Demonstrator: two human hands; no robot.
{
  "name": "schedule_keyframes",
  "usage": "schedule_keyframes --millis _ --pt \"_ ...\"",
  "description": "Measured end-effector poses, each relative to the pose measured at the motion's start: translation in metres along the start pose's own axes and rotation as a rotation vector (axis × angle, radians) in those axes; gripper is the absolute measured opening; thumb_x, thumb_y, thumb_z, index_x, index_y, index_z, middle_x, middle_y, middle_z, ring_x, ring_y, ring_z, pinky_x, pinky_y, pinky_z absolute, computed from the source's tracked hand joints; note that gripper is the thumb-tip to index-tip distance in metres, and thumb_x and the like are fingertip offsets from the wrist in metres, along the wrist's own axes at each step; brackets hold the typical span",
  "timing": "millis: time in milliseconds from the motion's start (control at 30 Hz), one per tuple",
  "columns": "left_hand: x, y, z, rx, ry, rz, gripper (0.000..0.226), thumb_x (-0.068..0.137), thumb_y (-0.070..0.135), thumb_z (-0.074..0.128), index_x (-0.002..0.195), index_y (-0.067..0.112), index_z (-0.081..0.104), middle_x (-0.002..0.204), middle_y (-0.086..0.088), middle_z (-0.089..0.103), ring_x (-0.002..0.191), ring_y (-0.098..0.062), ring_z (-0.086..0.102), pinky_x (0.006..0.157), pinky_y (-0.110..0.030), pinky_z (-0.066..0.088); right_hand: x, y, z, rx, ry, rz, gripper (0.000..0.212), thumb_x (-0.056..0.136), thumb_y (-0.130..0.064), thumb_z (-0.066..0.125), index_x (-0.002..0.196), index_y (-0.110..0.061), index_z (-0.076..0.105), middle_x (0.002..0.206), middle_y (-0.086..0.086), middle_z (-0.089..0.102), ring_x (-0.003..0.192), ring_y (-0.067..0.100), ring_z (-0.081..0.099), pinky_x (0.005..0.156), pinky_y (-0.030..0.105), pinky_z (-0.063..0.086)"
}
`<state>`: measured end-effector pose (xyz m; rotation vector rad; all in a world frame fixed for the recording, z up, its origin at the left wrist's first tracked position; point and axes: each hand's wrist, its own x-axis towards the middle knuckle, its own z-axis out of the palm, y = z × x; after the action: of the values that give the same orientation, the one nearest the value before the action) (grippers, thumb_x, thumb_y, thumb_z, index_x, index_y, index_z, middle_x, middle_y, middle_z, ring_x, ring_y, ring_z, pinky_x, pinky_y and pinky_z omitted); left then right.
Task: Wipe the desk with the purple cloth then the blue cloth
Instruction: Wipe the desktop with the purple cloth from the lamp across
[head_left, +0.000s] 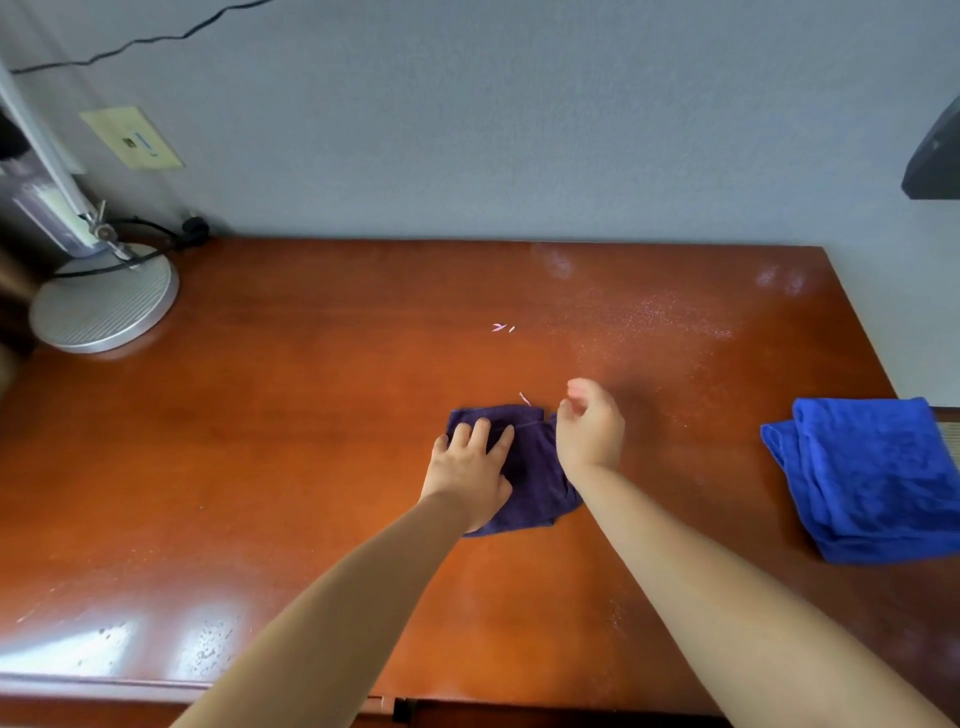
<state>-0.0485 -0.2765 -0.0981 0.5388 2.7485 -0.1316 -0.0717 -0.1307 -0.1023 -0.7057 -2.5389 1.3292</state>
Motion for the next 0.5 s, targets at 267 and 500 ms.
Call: schedule_keyframes --millis 267,500 --pt "-0.015 -0.011 0.014 0.01 -0.073 0.075 0.06 0.102 0.032 0.023 0.154 0.019 -0.005 0.16 -0.005 -0.015 0.148 -0.018 -0.013 0.121 -0.035 0.0 -0.047 0.028 -0.003 -0.376 -0.36 -0.368 0.039 0.092 -0.014 0.056 0.131 -0.01 0.056 0.142 0.004 0.045 0.128 0.02 0.044 0.104 0.03 0.037" --pt "-0.033 -0.017 0.017 0.013 -0.066 -0.014 0.061 0.101 0.034 0.023 0.154 0.017 -0.004 0.16 -0.007 -0.014 0.148 -0.019 -0.01 0.121 -0.034 0.002 -0.076 0.035 0.006 -0.613 -0.512 -0.603 0.054 0.091 -0.021 0.059 0.141 -0.006 0.045 0.15 0.015 0.038 0.138 0.03 0.038 0.112 0.04 0.029"
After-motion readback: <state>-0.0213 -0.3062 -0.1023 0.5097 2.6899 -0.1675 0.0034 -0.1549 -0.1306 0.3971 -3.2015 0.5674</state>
